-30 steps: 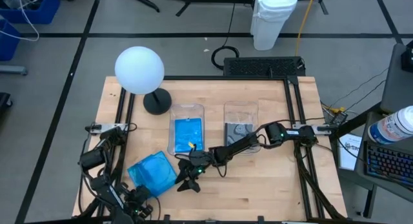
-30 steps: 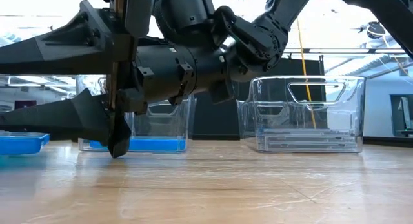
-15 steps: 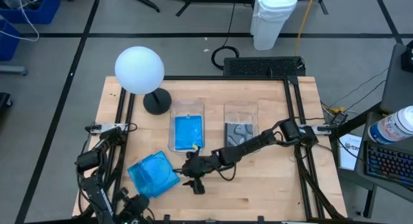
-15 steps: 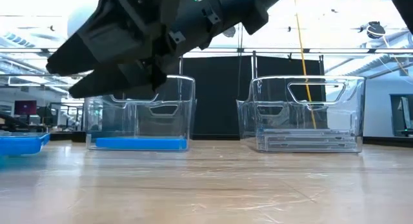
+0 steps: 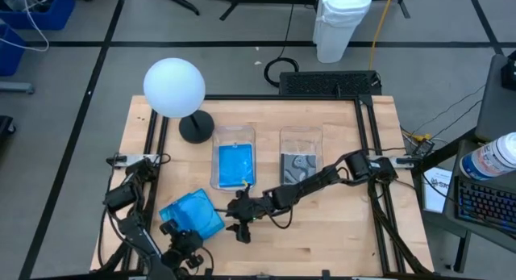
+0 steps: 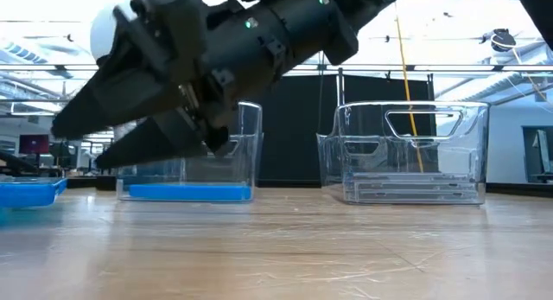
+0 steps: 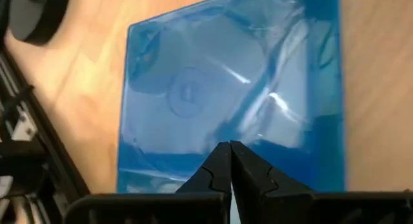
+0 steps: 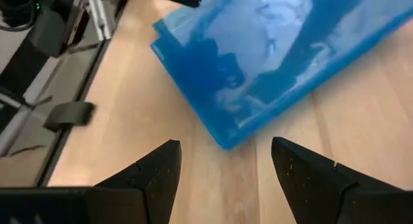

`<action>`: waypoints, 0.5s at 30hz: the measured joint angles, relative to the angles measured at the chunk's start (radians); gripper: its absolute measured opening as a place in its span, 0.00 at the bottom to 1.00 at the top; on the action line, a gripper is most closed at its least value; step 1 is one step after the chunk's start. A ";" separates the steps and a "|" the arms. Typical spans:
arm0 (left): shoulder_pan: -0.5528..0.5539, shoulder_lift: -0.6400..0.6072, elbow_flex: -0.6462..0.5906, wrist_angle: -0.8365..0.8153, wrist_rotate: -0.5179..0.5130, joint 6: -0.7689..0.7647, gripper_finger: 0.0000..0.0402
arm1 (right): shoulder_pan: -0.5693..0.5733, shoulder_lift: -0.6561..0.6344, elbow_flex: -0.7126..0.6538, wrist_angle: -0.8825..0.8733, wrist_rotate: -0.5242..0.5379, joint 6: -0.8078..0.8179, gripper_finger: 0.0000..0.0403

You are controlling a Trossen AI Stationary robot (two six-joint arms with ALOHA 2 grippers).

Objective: Pick & place jewel cases by type
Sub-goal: Put the blue CD case into the left transparent bin

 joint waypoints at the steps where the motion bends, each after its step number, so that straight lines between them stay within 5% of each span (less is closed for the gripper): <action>1: 0.003 0.000 -0.009 -0.001 -0.001 0.010 0.02 | 0.002 0.006 0.000 0.004 0.009 0.010 0.58; 11: -0.005 0.000 -0.077 -0.002 -0.003 0.052 0.02 | 0.020 0.012 -0.119 0.249 0.082 0.209 0.58; 15: -0.014 0.000 -0.077 -0.001 -0.003 0.077 0.01 | 0.037 0.012 -0.195 0.409 0.206 0.303 0.58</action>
